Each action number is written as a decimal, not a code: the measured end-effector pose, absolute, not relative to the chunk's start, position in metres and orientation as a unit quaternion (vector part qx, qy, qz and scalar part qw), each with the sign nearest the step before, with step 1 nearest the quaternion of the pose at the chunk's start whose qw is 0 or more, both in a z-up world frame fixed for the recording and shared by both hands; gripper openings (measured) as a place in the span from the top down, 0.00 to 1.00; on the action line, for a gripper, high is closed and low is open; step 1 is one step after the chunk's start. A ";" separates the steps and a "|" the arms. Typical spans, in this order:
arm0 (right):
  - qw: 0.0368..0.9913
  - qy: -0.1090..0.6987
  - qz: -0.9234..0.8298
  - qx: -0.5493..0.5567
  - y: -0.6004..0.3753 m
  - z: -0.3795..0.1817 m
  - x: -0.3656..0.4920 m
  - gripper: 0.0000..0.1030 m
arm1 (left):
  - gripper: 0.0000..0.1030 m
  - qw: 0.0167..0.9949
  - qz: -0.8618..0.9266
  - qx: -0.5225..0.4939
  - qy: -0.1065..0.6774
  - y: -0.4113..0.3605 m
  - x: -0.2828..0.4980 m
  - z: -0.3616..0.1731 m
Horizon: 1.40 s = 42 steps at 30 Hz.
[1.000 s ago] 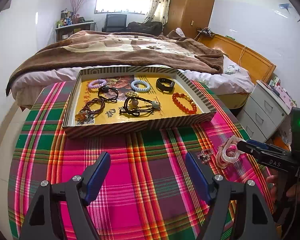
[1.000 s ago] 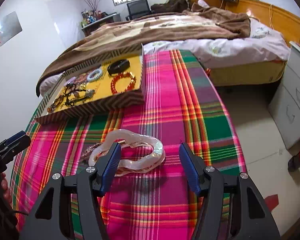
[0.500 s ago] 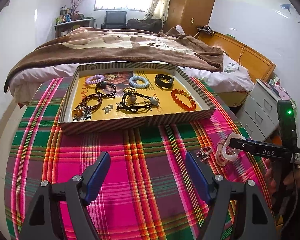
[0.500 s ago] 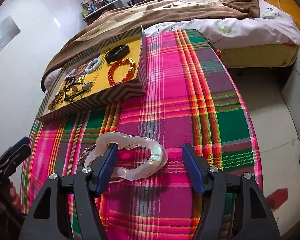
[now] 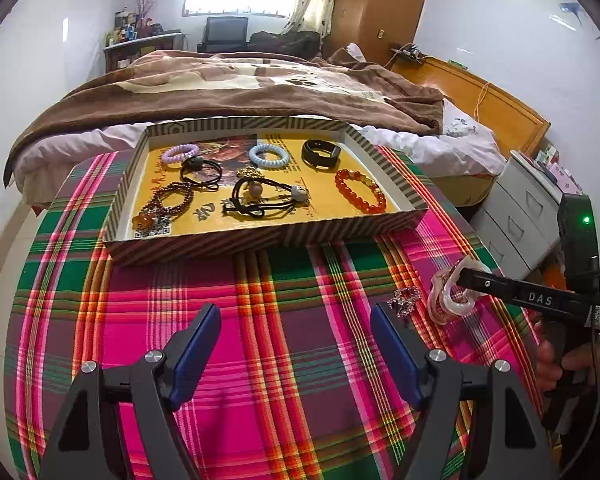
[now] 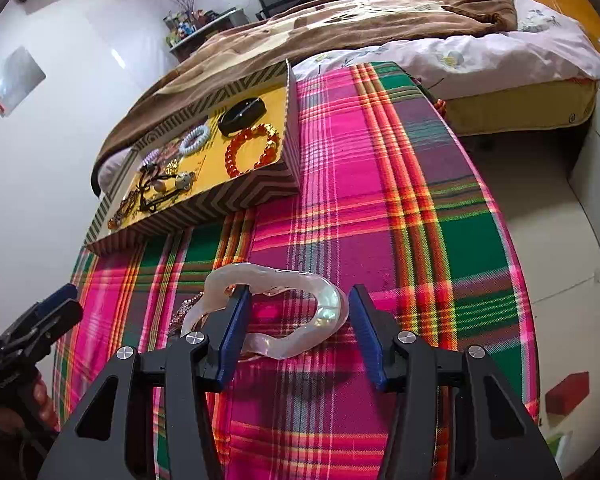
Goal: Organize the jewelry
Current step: 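Grasp the pink rhinestone hair clip with the left tool while the right tool lifts the claw clip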
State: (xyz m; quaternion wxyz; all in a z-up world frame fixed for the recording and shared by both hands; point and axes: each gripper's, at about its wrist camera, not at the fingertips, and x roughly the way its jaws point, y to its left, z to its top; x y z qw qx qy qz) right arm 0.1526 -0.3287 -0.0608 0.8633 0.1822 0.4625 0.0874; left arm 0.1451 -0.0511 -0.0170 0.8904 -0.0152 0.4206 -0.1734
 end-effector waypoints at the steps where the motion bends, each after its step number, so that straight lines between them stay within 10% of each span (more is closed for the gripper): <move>1: 0.864 0.459 0.087 0.189 -0.332 -0.060 0.150 0.51 | 0.26 0.889 -0.176 -0.014 0.423 -0.053 0.146 -0.018; 30: 0.878 0.408 0.059 0.243 -0.384 -0.041 0.105 0.51 | 0.26 0.847 -0.267 0.125 0.444 -0.162 0.174 -0.066; 42: 0.878 0.407 0.063 0.242 -0.382 -0.039 0.102 0.51 | 0.83 0.851 -0.259 0.128 0.438 -0.160 0.176 -0.061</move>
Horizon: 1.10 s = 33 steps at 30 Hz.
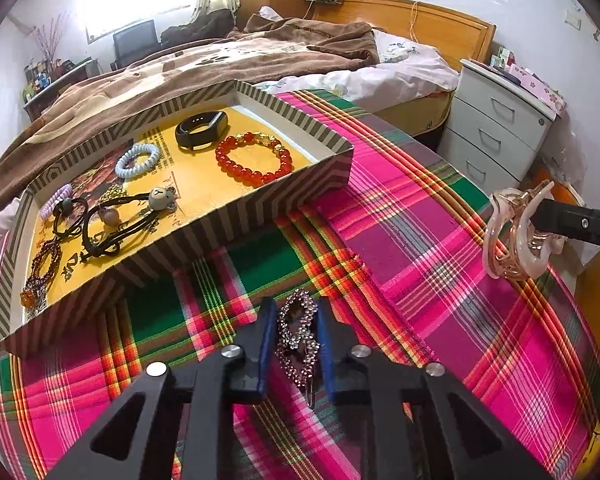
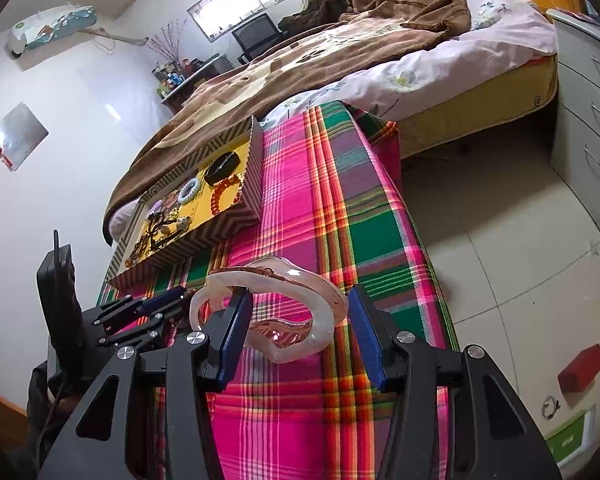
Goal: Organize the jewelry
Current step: 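Grasp the pink rhinestone hair clip with the left tool while the right tool lifts the claw clip, then carry the rhinestone clip and claw clip over the yellow tray with both tools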
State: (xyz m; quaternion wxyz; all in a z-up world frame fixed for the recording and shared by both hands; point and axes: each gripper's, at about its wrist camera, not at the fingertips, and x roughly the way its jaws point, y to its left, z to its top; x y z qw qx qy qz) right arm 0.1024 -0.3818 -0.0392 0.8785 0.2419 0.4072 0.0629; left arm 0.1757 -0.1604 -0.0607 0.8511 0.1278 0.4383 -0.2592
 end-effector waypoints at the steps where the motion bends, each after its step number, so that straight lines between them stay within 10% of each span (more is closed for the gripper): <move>1: 0.879 0.407 0.063 0.241 -0.382 -0.039 0.102 0.51 | 0.83 0.851 -0.259 0.127 0.438 -0.160 0.176 -0.060; 33: 0.900 0.371 0.101 0.204 -0.334 0.009 0.121 0.51 | 0.87 0.909 -0.196 0.063 0.362 -0.082 0.162 0.023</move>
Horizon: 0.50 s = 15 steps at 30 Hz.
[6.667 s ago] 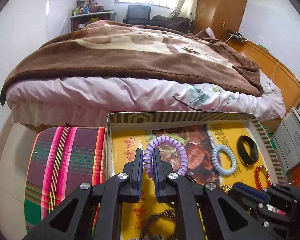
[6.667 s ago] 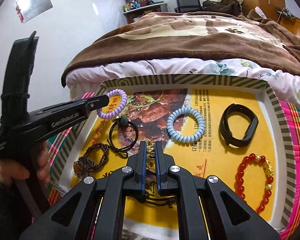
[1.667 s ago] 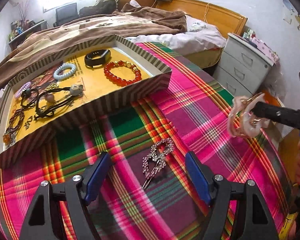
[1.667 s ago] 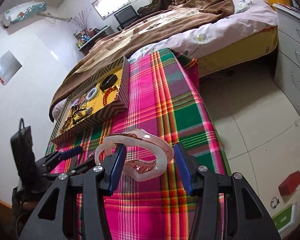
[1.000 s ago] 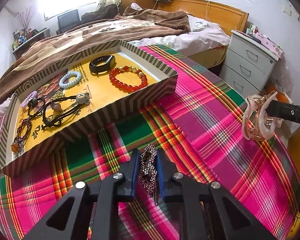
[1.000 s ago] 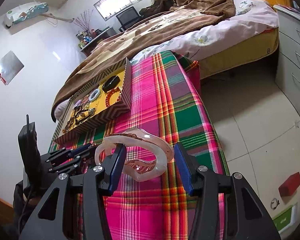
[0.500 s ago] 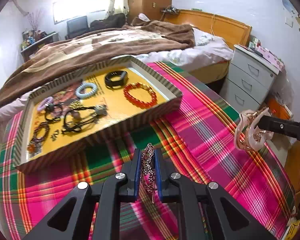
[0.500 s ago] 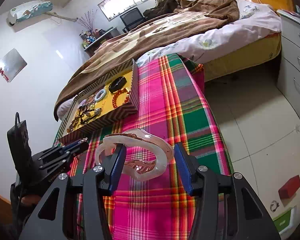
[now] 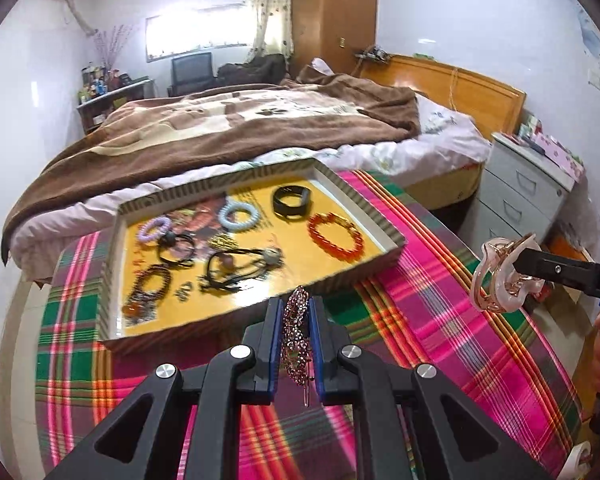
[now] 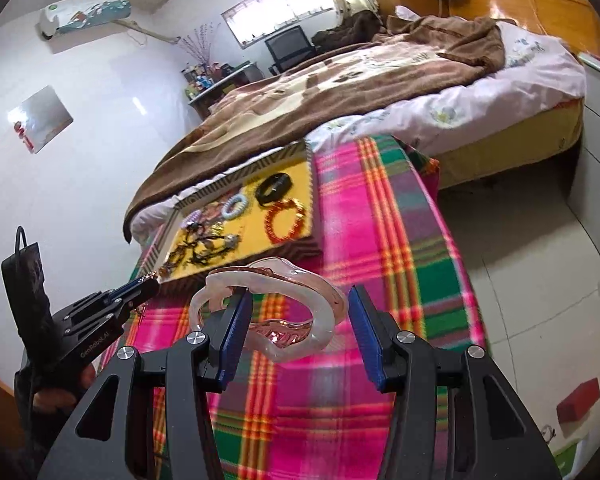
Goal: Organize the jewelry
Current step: 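Carry the rhinestone clip and claw clip over the yellow tray with both tools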
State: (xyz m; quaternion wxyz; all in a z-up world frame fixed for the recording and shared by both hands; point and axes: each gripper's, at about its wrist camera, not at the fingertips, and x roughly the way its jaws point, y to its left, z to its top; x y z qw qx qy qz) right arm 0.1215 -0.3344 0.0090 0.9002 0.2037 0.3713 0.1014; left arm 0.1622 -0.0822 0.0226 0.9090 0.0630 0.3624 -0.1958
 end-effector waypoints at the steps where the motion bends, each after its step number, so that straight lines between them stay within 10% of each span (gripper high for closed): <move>1: 0.901 0.370 0.103 0.202 -0.331 0.011 0.124 0.51 | 0.87 0.911 -0.191 0.060 0.360 -0.077 0.164 0.025; 15: 0.898 0.374 0.120 0.198 -0.285 0.013 0.212 0.51 | 0.87 0.923 -0.146 0.014 0.355 -0.016 0.218 0.030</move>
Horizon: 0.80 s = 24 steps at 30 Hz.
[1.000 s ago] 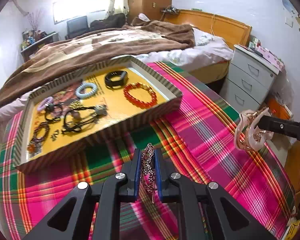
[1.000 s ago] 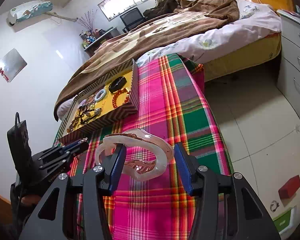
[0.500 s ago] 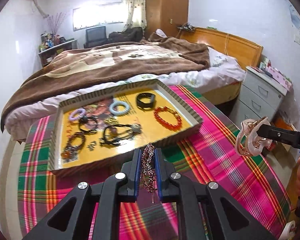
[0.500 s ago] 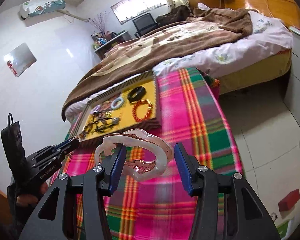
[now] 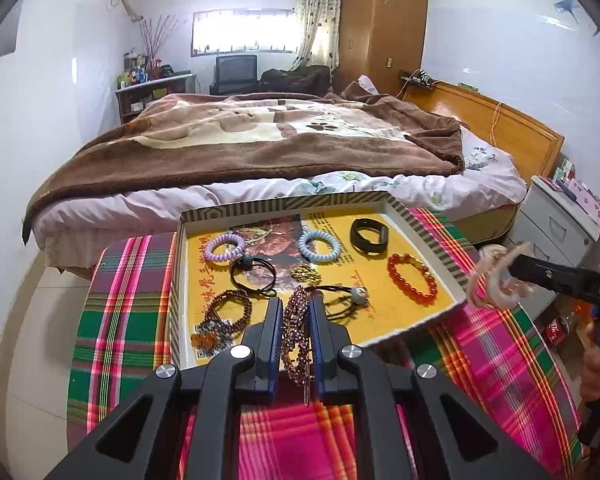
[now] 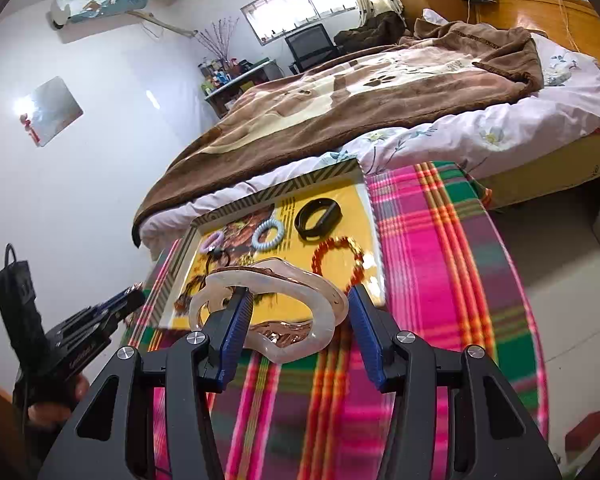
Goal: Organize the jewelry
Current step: 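Carry the rhinestone clip and claw clip over the yellow tray with both tools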
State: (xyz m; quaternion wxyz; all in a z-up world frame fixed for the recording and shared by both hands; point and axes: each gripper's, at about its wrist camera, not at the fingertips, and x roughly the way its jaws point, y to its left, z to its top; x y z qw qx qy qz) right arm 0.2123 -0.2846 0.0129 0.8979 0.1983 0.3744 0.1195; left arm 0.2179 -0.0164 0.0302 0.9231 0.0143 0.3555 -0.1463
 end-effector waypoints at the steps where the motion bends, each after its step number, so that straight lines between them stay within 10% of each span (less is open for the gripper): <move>1: 0.897 0.376 0.120 0.201 -0.281 0.011 0.220 0.51 | 0.87 0.923 -0.146 0.012 0.356 -0.014 0.223 0.028; 24: 0.866 0.434 0.089 0.232 -0.236 -0.041 0.318 0.51 | 0.87 0.898 -0.139 -0.005 0.418 -0.016 0.280 -0.041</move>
